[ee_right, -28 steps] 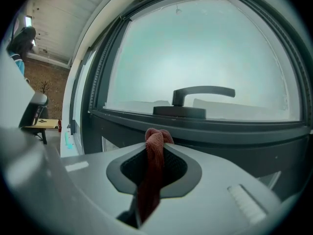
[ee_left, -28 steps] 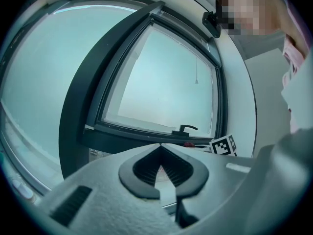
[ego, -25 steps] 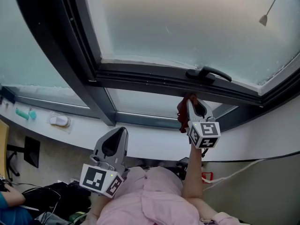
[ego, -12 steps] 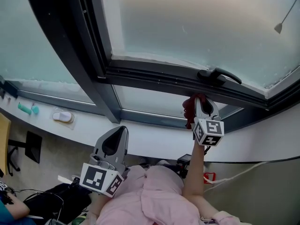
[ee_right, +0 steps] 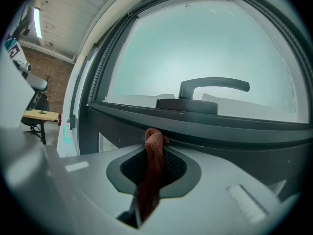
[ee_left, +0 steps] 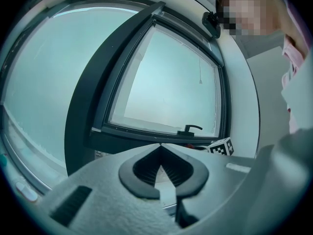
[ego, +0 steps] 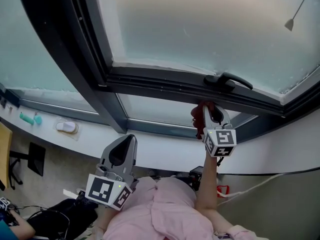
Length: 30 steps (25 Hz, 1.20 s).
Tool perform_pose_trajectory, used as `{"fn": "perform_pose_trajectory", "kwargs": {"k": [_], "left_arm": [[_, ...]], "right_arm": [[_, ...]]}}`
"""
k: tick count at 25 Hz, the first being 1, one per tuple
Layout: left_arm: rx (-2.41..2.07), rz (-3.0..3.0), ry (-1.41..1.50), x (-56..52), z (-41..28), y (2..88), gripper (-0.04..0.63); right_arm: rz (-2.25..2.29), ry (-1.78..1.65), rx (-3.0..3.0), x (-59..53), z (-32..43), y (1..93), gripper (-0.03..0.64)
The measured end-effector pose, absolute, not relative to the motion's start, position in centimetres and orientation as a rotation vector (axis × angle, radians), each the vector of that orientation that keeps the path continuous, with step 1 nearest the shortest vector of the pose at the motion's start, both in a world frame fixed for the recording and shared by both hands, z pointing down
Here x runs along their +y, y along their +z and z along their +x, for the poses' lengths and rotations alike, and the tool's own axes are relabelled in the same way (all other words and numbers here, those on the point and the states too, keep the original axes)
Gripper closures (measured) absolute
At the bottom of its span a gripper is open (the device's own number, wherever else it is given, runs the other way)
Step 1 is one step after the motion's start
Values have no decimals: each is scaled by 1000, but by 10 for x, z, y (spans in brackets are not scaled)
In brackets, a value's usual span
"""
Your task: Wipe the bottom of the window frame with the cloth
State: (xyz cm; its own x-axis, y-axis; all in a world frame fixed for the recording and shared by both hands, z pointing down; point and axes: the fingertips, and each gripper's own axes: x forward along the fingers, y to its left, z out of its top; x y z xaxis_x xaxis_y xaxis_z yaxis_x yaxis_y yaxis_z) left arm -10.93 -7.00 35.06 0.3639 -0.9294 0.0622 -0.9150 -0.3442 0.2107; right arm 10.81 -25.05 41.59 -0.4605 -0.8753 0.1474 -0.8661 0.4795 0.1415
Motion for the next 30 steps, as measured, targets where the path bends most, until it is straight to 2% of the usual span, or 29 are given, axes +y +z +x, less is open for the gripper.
{"fn": "perform_pose_trajectory", "kwargs": {"k": [18, 30], "left_arm": [[-1574, 2452, -89, -88, -13, 348, 597], [-1625, 2418, -84, -87, 8, 350, 598]], "right_arm": [[1374, -96, -2551, -252, 150, 413, 572], [1310, -111, -2587, -250, 161, 412, 572]]}}
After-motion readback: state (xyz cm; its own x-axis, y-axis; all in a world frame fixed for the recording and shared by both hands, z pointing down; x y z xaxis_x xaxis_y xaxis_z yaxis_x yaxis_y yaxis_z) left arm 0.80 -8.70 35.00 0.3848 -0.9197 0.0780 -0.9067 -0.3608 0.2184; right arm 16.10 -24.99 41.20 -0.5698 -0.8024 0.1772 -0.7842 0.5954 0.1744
